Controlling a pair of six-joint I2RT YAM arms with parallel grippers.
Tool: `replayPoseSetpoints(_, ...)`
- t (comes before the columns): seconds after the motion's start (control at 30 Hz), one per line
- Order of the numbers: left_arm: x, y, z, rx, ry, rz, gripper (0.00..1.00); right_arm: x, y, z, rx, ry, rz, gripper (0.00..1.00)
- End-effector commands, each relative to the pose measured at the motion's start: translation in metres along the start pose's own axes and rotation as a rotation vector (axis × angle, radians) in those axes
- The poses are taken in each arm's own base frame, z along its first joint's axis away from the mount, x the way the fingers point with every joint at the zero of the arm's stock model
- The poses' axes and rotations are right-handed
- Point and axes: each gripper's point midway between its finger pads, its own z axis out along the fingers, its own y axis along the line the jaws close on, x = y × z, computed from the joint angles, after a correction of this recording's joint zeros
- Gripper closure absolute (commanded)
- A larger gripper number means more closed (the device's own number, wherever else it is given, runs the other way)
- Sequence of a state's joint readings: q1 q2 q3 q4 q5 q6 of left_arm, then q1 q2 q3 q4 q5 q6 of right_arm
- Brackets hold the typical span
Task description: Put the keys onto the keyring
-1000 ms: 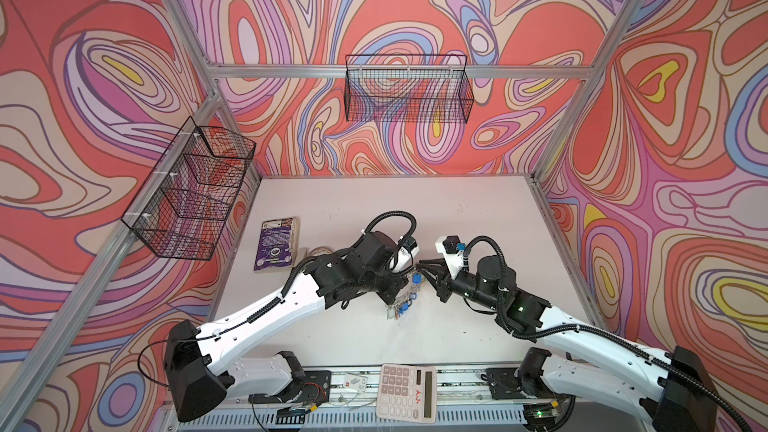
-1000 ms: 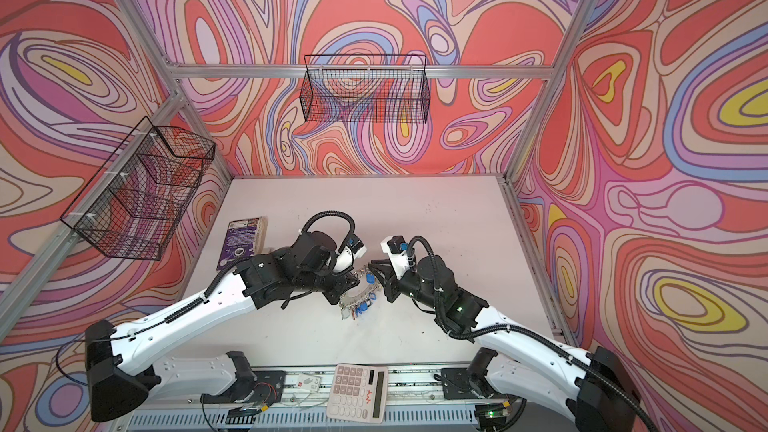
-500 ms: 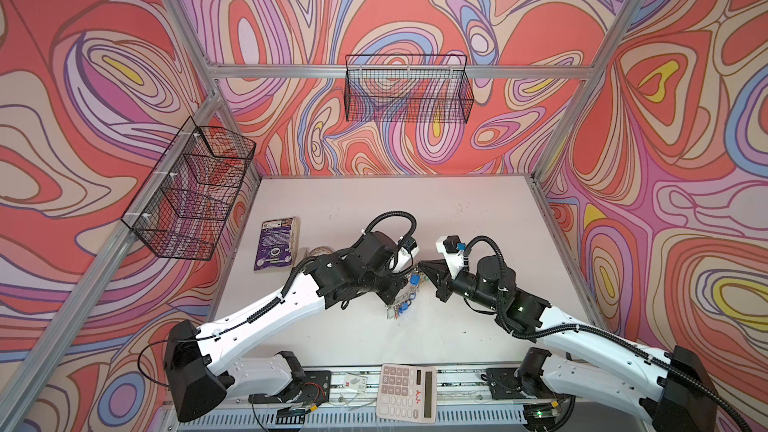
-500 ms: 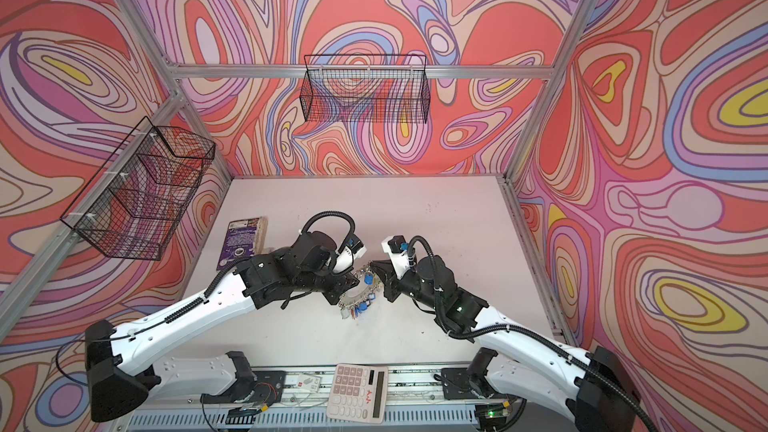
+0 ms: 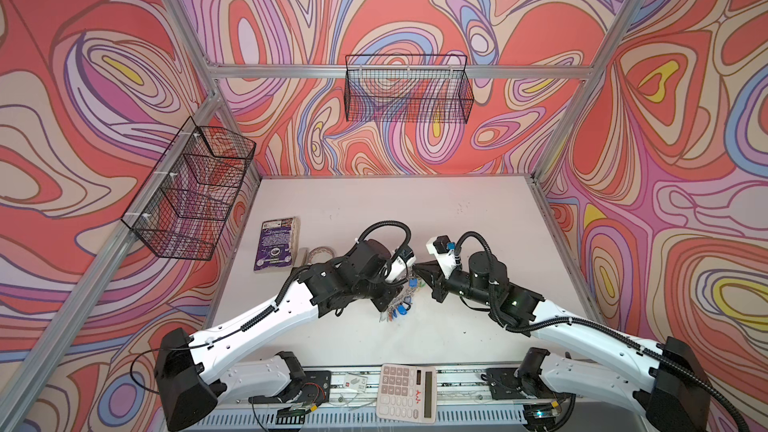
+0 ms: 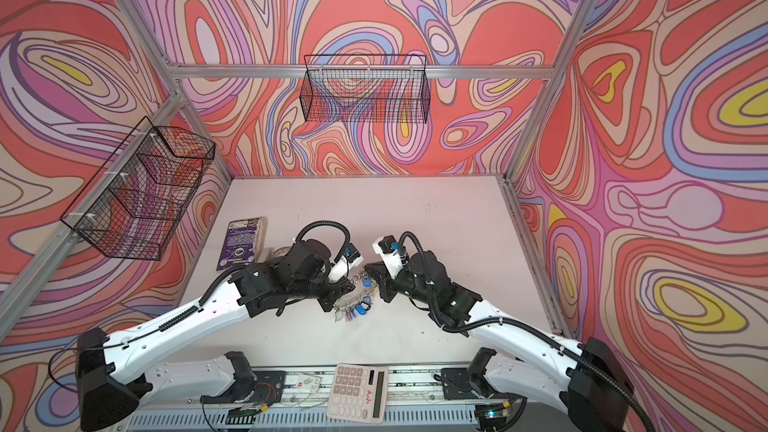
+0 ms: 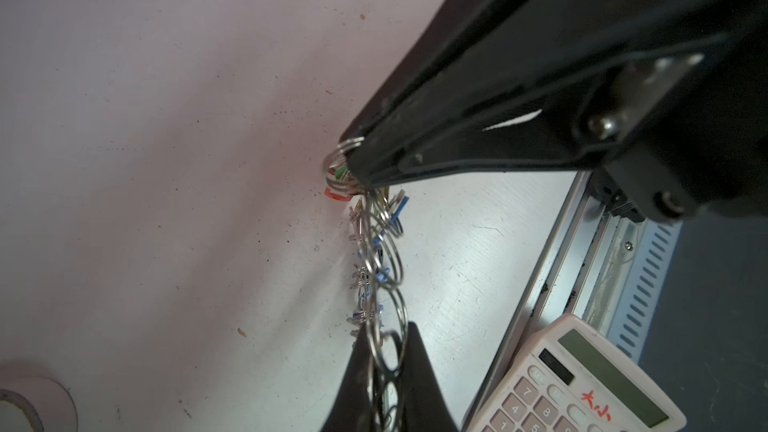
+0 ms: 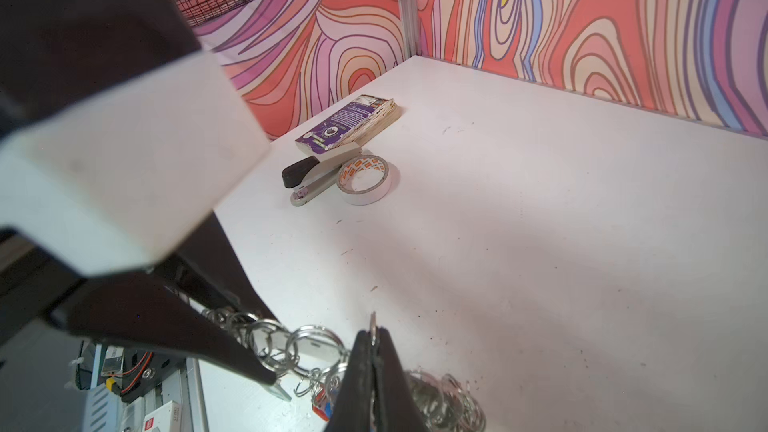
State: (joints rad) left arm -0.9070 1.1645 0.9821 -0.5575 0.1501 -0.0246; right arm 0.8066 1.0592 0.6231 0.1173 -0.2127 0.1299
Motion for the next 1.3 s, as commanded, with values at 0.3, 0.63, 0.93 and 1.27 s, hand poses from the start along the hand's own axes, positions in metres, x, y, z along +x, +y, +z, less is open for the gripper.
replayPoseSetpoints(0.3, 0.012, -0.004, -0.007, 0.033, -0.060, 0.175, 0.65, 0.010, 0.011, 0.006, -0.074, 0.042, -0.147, 1.00)
replayPoseSetpoints(0.63, 0.009, 0.012, -0.029, 0.015, -0.114, 0.231, 0.54, 0.012, 0.019, 0.000, -0.116, 0.021, -0.209, 1.00)
replayPoseSetpoints(0.93, -0.004, 0.008, -0.008, 0.164, -0.172, 0.494, 0.63, 0.013, 0.024, -0.001, -0.148, 0.007, -0.228, 1.00)
replayPoseSetpoints(1.27, -0.033, 0.011, 0.012, 0.199, -0.188, 0.567, 0.63, 0.014, 0.027, -0.003, -0.165, 0.005, -0.230, 1.00)
